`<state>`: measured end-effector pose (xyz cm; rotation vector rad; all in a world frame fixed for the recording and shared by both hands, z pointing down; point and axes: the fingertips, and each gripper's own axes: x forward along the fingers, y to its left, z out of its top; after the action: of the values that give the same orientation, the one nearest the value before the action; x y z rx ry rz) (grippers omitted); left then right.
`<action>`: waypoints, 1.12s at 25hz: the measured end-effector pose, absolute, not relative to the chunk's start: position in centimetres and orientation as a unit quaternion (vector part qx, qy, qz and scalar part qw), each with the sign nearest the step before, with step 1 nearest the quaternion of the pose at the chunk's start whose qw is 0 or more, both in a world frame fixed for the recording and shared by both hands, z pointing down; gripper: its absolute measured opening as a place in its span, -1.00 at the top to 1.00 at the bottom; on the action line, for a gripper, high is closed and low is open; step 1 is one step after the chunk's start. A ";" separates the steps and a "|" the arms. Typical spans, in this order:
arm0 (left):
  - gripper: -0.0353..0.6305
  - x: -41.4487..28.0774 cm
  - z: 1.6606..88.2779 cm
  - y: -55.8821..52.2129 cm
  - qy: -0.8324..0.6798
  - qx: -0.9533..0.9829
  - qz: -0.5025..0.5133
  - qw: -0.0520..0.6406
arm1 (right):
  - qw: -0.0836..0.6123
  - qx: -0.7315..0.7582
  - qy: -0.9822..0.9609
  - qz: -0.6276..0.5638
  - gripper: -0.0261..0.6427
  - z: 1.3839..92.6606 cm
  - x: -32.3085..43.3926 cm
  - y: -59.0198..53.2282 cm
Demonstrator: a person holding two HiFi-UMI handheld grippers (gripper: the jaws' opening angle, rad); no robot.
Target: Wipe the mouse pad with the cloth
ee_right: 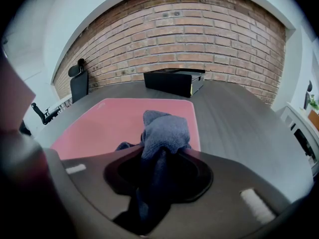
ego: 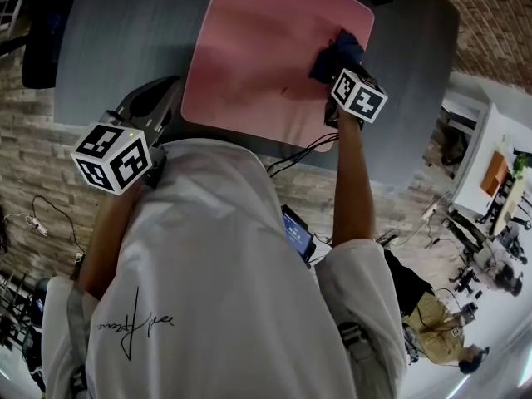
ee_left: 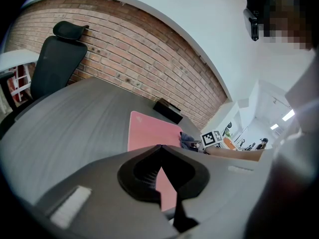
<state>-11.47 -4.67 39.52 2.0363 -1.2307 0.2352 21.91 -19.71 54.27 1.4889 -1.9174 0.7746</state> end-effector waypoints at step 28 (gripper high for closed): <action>0.85 -10.8 39.1 -4.3 -0.467 0.801 0.085 0.364 | 0.290 0.620 -0.678 0.269 0.62 54.1 25.0 -15.2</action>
<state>-10.81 -4.26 39.10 2.0613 -1.2029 0.2189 25.04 -15.21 54.14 1.6544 -1.8076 0.7171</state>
